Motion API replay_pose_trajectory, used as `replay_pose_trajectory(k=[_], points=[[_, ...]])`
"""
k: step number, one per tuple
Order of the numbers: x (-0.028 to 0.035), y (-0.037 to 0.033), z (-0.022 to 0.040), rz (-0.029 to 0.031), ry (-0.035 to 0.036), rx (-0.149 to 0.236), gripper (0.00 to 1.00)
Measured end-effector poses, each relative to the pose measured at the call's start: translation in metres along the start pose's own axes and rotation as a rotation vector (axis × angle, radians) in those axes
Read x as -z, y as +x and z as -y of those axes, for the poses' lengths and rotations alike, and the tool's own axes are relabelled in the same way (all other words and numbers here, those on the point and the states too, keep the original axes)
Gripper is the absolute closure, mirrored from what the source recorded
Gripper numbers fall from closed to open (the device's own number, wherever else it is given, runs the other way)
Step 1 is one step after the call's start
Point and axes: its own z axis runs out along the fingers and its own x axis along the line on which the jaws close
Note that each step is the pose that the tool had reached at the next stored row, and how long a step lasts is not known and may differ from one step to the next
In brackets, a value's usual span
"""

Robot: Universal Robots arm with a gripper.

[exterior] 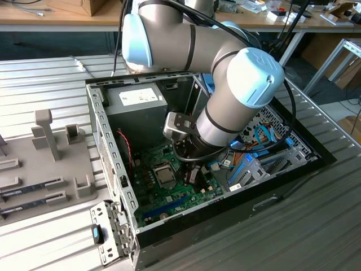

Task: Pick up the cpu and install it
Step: 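Install the first cpu locking lever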

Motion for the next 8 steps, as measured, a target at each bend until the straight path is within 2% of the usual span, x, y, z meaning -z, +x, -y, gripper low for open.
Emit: replay_pose_trajectory(k=[8], points=[[-0.0001, 0.0075, 0.0046, -0.0001, 0.0001, 0.0, 0.89]])
